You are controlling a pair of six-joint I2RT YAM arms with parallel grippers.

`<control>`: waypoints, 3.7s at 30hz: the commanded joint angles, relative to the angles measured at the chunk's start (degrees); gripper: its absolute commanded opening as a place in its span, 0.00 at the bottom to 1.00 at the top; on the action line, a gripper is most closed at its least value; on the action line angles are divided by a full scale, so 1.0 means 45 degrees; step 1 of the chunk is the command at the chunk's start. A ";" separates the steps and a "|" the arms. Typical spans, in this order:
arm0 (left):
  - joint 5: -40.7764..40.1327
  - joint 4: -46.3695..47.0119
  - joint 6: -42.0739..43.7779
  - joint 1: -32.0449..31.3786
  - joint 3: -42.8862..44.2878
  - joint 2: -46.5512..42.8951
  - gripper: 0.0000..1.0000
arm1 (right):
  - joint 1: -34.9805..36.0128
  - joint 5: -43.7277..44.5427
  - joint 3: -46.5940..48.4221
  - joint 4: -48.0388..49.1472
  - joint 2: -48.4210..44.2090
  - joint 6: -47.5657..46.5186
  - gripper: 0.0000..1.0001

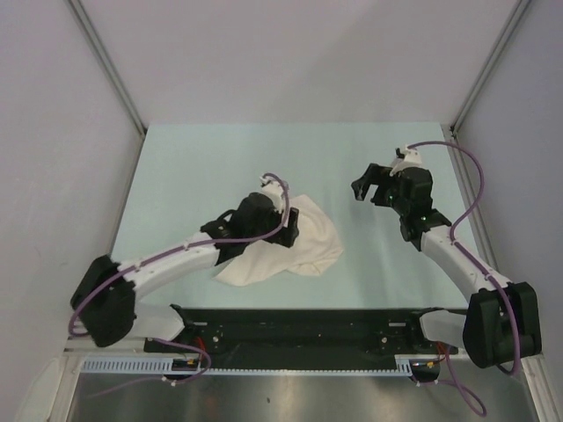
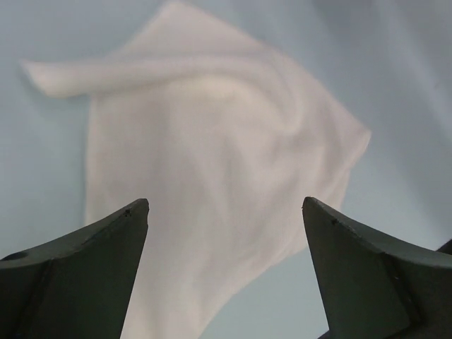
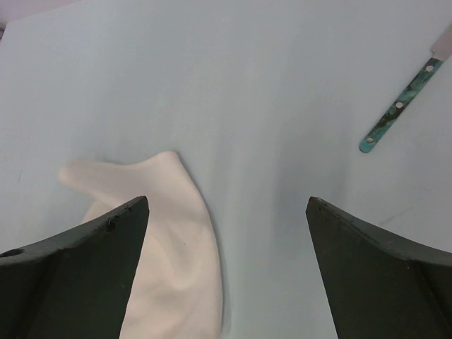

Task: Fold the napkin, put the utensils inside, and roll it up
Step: Move the napkin to the centre of the board, then flatten the napkin out

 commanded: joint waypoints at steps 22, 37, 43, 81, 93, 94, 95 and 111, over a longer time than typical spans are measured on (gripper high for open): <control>-0.2101 -0.3941 -0.5838 0.4235 -0.5770 -0.7309 0.84 | 0.5627 -0.0637 0.7437 -0.2472 0.8974 -0.1645 0.95; -0.1245 -0.4900 -0.6367 0.4001 -0.6142 -0.7409 0.72 | 0.5452 -0.0230 0.8119 -0.2628 0.9385 -0.1838 0.96; -0.0756 -0.4978 -0.6718 0.3708 -0.6356 -0.7390 0.61 | 0.5199 0.1058 0.9934 -0.2941 1.0692 -0.2834 0.96; -0.6790 -0.2168 0.1678 0.7067 0.6223 -0.5650 0.01 | 0.5119 0.5629 1.0254 -0.2219 0.1617 -0.6019 0.04; -0.5016 -0.2652 0.1758 0.7067 0.0994 -0.8854 0.00 | 0.6585 0.6685 0.2757 -0.2626 -0.2409 -0.1864 0.45; -0.4588 -0.3060 0.1700 0.7067 0.0678 -0.8951 0.00 | 0.6488 0.6666 0.2401 -0.2744 -0.2430 -0.1298 0.53; -0.4410 -0.3277 0.1622 0.7067 0.0365 -0.9010 0.00 | 0.6448 0.6415 0.2204 -0.2900 -0.2373 -0.1041 0.55; -0.3432 -0.4392 0.1426 0.7067 -0.1942 -0.8934 0.00 | 0.6721 0.0870 0.3743 -0.1595 0.4928 0.0289 0.71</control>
